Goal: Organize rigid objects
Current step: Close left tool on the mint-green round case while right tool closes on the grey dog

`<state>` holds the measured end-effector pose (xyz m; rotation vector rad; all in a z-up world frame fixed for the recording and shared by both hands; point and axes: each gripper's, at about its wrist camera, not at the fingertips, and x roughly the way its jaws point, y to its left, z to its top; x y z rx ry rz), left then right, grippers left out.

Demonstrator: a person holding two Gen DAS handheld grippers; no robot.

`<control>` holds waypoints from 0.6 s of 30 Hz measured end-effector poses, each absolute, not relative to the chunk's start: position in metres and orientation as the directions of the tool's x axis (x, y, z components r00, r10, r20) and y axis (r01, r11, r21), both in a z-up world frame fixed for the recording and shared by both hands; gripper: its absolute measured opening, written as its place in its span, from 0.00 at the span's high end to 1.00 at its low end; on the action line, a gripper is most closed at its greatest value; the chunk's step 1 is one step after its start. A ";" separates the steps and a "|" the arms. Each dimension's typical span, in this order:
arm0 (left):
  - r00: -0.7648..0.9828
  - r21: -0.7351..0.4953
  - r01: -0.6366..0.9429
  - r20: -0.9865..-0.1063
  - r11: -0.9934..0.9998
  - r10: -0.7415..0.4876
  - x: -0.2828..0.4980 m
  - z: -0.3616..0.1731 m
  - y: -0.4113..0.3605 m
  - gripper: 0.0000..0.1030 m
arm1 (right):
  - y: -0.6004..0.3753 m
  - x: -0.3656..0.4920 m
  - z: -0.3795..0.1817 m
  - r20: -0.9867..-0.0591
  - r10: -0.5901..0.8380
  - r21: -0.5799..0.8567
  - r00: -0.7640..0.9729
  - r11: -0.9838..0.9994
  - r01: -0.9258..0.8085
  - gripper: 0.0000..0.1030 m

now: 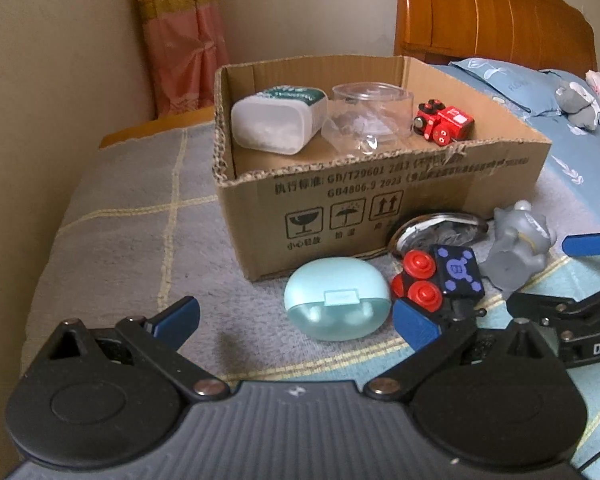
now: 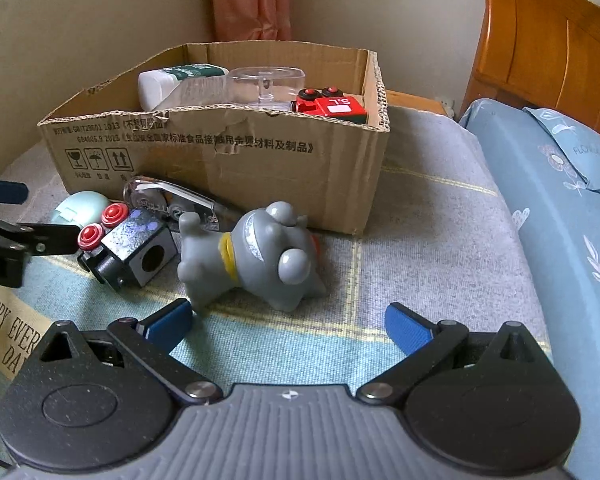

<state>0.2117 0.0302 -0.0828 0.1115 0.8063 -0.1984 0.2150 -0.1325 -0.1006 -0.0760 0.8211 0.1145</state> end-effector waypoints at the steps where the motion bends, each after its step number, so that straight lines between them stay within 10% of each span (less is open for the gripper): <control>1: 0.672 0.020 0.216 -0.728 0.976 -0.134 0.213 -0.085 0.030 0.01 | -0.133 0.215 -0.101 -0.732 0.072 -0.023 0.678 0.991 -0.131 0.00; 18: 0.662 -0.009 0.148 -0.742 0.989 -0.105 0.218 -0.096 0.049 0.01 | -0.130 0.211 -0.102 -0.717 0.054 -0.027 0.695 0.994 -0.105 0.00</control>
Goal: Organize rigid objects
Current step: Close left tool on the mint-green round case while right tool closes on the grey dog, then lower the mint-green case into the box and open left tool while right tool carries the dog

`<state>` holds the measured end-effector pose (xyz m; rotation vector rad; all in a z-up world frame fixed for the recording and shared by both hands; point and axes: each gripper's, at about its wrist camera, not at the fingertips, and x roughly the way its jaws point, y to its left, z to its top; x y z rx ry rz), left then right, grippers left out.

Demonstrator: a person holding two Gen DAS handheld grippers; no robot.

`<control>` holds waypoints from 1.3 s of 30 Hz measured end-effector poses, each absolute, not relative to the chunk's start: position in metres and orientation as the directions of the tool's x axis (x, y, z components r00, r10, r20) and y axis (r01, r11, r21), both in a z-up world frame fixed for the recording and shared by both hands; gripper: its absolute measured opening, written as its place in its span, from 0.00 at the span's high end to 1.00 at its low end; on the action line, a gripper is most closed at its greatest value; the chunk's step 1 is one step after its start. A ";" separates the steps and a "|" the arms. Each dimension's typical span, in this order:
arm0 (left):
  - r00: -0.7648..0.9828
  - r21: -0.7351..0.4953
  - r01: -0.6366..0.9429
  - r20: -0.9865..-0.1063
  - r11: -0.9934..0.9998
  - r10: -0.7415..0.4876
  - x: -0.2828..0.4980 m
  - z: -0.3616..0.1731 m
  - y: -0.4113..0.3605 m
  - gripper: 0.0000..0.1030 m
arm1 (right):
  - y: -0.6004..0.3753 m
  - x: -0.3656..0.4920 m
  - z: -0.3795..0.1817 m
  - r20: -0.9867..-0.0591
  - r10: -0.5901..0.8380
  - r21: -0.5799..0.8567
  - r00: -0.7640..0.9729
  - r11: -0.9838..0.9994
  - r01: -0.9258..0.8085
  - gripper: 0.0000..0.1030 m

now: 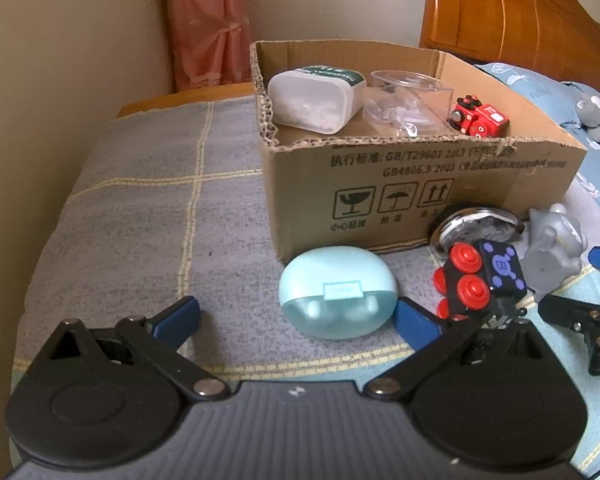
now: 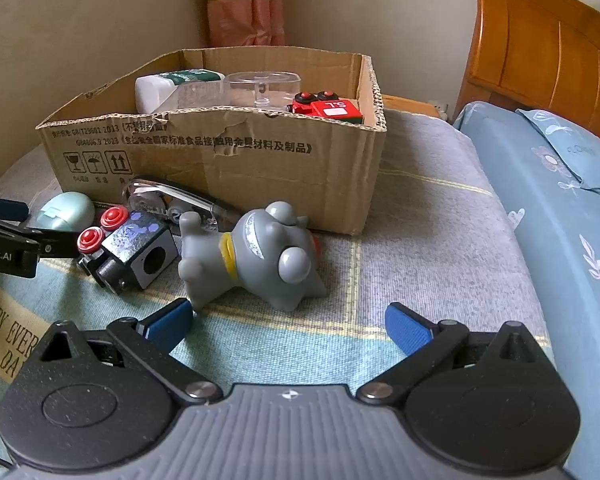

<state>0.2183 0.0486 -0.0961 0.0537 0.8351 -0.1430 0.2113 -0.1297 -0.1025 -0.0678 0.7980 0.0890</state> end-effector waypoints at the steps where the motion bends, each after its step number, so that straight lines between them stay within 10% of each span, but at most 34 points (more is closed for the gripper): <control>1: 0.663 -0.009 0.147 -0.741 0.989 -0.106 0.219 -0.096 0.048 0.01 | -0.130 0.211 -0.103 -0.716 0.054 -0.028 0.696 0.994 -0.106 0.00; 15: 0.668 -0.016 0.182 -0.732 0.983 -0.136 0.222 -0.088 0.034 0.34 | -0.124 0.215 -0.101 -0.718 0.075 -0.037 0.692 0.989 -0.146 0.00; 39: 0.650 -0.019 0.212 -0.744 0.977 -0.156 0.218 -0.085 0.032 0.41 | -0.116 0.224 -0.084 -0.712 0.125 -0.030 0.691 0.978 -0.207 0.27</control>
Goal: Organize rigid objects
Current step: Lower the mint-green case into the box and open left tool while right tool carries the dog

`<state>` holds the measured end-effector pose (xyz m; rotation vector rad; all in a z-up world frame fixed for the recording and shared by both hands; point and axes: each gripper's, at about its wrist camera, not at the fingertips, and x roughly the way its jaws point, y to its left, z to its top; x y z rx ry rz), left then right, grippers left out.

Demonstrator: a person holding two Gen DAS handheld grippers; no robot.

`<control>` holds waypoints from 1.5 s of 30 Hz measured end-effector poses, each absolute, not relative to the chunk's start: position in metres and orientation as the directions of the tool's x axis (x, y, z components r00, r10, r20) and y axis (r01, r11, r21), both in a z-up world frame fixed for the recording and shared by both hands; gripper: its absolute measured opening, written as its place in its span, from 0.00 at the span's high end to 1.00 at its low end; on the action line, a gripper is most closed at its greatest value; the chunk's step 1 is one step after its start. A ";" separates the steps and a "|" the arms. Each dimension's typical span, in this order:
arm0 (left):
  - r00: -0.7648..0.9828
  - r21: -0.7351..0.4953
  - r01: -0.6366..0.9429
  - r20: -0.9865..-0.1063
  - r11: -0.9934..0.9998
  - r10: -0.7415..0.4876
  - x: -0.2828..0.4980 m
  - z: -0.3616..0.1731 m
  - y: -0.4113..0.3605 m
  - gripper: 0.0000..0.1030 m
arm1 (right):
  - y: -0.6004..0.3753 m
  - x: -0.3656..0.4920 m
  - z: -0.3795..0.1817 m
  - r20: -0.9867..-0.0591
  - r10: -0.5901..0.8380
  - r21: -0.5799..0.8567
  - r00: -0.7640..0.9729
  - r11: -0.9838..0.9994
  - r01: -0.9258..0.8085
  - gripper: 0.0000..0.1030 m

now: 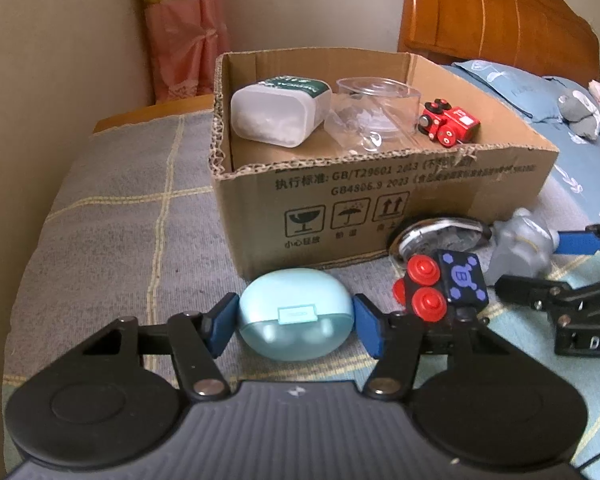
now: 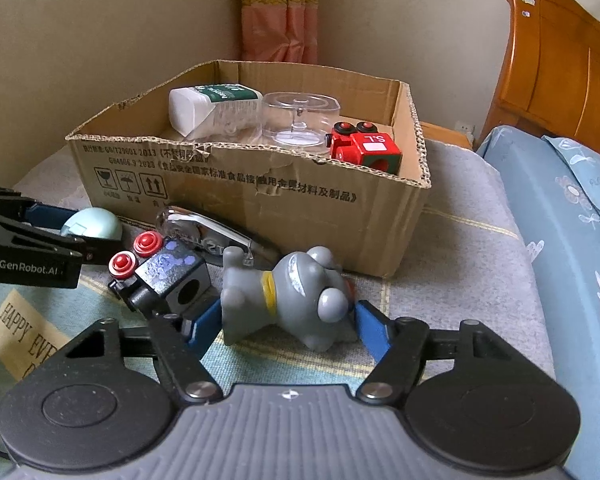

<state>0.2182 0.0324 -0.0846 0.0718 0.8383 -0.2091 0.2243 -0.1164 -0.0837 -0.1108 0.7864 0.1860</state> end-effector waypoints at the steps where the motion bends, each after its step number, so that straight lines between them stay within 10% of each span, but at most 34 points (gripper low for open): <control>1: 0.645 -0.016 0.219 -0.748 0.976 -0.157 0.217 -0.084 0.032 0.41 | -0.118 0.223 -0.082 -0.711 0.130 -0.026 0.692 0.977 -0.210 0.27; 27: 0.603 0.039 0.327 -0.778 0.944 -0.177 0.198 -0.069 0.033 0.41 | -0.129 0.203 -0.056 -0.699 0.174 -0.014 0.694 0.967 -0.256 0.28; 39: 0.650 0.081 0.397 -0.728 0.914 -0.217 0.194 -0.022 0.024 0.41 | -0.129 0.209 -0.039 -0.689 0.200 -0.027 0.696 0.954 -0.300 0.43; 42: 0.651 0.081 0.406 -0.724 0.910 -0.226 0.196 -0.015 0.022 0.41 | -0.131 0.208 -0.043 -0.697 0.225 0.012 0.680 0.953 -0.304 0.06; 45: 0.650 0.082 0.413 -0.724 0.907 -0.231 0.198 -0.013 0.019 0.41 | -0.126 0.205 -0.050 -0.704 0.238 0.020 0.670 0.949 -0.316 0.03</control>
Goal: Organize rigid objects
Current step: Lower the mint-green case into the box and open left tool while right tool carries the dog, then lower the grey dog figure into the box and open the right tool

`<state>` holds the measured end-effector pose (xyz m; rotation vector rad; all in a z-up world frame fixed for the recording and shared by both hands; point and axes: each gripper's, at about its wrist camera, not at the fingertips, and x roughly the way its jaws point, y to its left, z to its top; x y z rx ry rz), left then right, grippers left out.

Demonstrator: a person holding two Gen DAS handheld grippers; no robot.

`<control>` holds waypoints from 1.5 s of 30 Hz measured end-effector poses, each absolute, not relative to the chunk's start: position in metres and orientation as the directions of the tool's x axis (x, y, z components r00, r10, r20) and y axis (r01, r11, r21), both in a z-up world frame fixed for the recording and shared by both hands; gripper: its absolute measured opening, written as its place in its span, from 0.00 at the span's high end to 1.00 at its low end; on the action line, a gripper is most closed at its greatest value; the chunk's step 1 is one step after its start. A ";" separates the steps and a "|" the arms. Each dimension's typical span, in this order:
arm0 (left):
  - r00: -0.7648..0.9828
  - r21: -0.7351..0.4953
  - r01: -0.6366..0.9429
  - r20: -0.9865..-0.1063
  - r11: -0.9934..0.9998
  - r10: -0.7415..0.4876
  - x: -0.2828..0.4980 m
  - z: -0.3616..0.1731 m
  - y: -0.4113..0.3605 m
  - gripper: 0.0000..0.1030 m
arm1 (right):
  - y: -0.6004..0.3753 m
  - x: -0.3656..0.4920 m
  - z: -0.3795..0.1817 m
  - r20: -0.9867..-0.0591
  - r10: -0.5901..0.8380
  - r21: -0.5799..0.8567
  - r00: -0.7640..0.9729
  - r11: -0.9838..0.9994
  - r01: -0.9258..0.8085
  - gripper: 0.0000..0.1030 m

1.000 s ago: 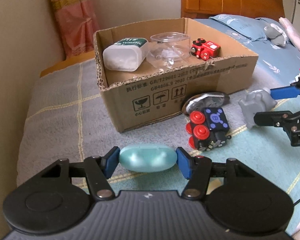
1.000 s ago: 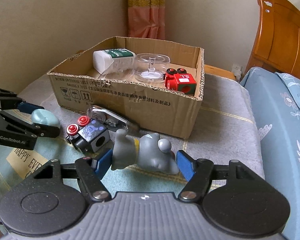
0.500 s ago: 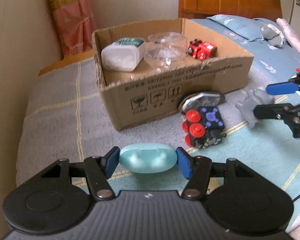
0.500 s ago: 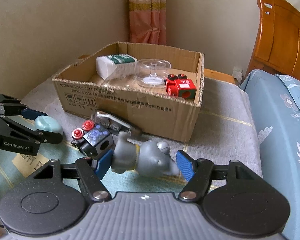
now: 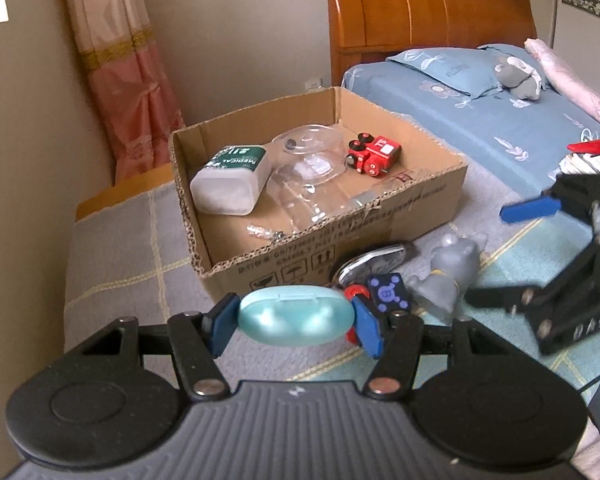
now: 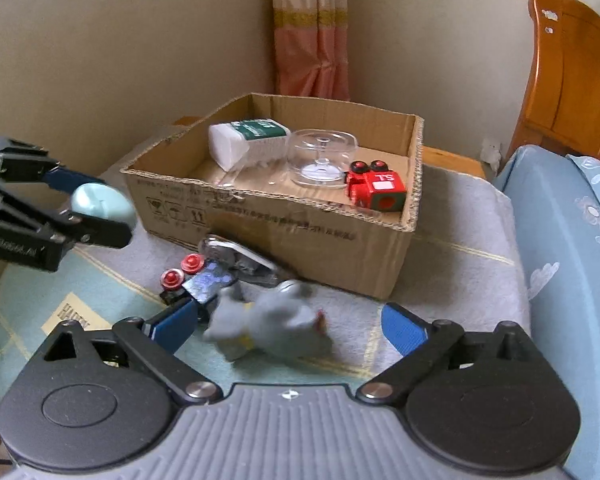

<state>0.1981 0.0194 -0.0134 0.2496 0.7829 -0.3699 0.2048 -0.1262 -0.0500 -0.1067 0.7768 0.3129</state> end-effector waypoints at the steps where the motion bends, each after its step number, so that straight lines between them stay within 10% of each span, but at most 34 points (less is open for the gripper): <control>1: 0.649 0.082 0.418 -0.724 0.905 -0.234 0.199 -0.013 0.018 0.41 | -0.124 0.205 -0.053 -0.704 0.234 0.014 0.670 0.948 -0.317 0.03; 11: 0.651 0.089 0.436 -0.718 0.895 -0.246 0.201 -0.007 0.013 0.41 | -0.109 0.219 -0.072 -0.729 0.231 -0.016 0.644 0.935 -0.353 0.22; 32: 0.686 0.128 0.373 -0.705 0.919 -0.180 0.275 0.006 0.017 0.41 | -0.134 0.241 0.013 -0.648 0.254 -0.074 0.718 0.917 -0.392 0.23; 38: 0.682 0.080 0.331 -0.709 0.940 -0.179 0.282 -0.005 0.025 0.11 | -0.135 0.267 0.019 -0.659 0.255 -0.067 0.708 0.917 -0.393 0.23; 45: 0.695 0.062 0.318 -0.694 0.946 -0.188 0.271 0.003 0.029 0.07 | -0.138 0.313 0.025 -0.670 0.252 -0.027 0.698 0.932 -0.362 0.23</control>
